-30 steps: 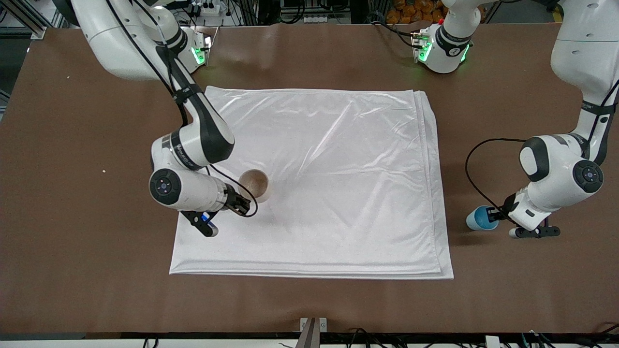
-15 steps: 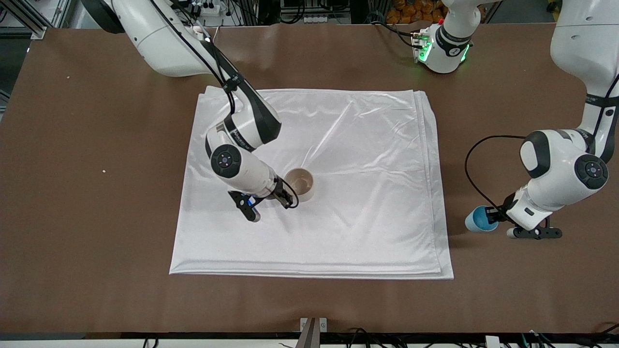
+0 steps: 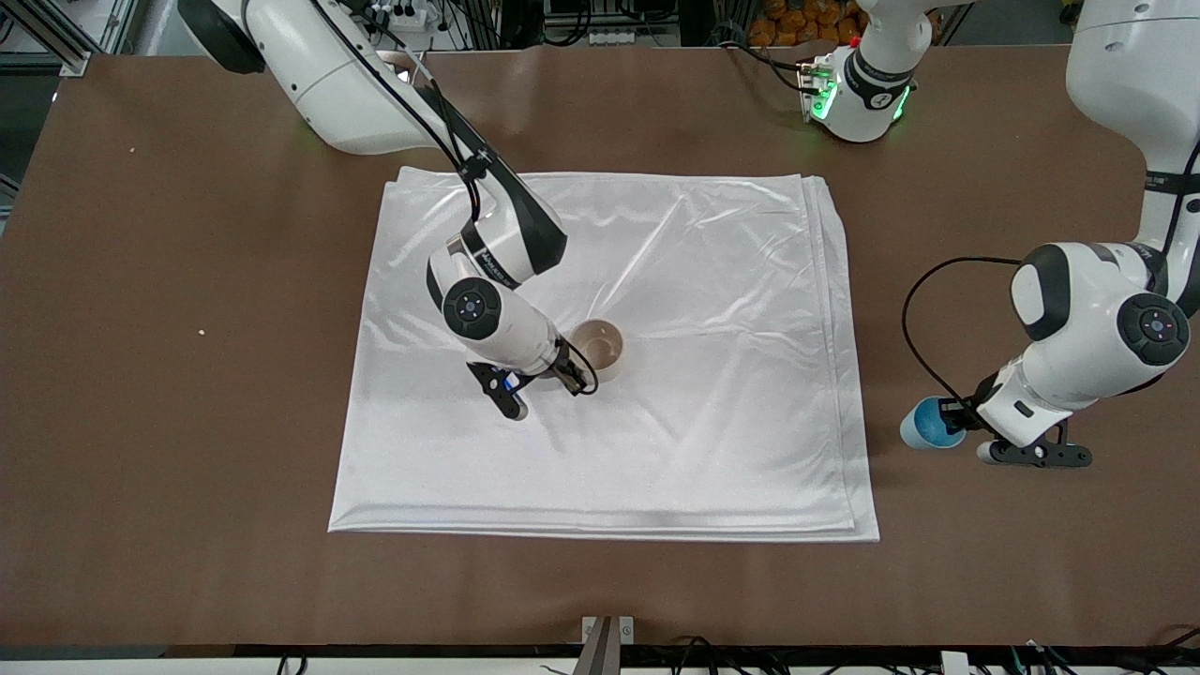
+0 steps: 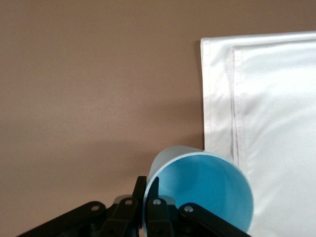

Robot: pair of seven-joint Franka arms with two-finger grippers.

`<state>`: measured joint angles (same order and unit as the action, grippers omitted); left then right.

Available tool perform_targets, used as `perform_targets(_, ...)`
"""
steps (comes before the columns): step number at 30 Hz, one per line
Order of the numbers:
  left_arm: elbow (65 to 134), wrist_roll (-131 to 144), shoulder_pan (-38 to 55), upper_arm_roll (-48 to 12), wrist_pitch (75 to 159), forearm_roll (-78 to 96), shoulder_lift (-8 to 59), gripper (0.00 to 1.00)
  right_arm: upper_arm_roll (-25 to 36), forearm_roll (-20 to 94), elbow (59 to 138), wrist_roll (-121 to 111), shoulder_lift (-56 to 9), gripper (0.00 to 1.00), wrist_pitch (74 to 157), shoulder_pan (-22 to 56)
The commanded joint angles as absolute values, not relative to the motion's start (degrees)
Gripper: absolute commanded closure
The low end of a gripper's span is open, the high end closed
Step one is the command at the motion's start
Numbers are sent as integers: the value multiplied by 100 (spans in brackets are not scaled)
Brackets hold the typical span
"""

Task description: Place blue cup into white mug on cloth

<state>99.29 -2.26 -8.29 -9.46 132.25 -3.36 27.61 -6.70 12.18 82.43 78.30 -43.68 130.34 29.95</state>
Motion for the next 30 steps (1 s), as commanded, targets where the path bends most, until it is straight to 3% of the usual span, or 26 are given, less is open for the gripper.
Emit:
perform_targets(1, 9809, -176, -738, -940, 12920, -510, 2611, 100, -606, 1310, 8165, 7954, -4412, 59, 13034, 3041)
perform_targets(2, 9800, -167, -703, -940, 12903, -510, 2593, 100, -606, 1310, 8165, 7954, -4412, 49, 13034, 3041)
perform_targets(4, 9800, -88, -633, -940, 12876, -510, 2558, 100, -606, 1310, 8165, 7954, -4412, 39, 13034, 3041)
perform_targets(16, 9694, 650, -132, -940, 12332, -510, 2277, 100, -589, 1222, 8078, 7884, -4360, 17, 12938, 2822)
perform_targets(20, 9633, 940, 44, -940, 12121, -510, 2189, 100, -598, 758, 8016, 7866, -4289, 0, 12526, 2646)
perform_targets(25, 9624, 1195, 220, -1045, 12041, -501, 2057, 100, -615, -43, 7902, 7463, -4272, 0, 11884, 2435)
perform_targets(30, 9624, 1713, 264, -1326, 11989, -501, 2030, 100, -606, -114, 7901, 6471, -4184, 0, 11322, 2180)
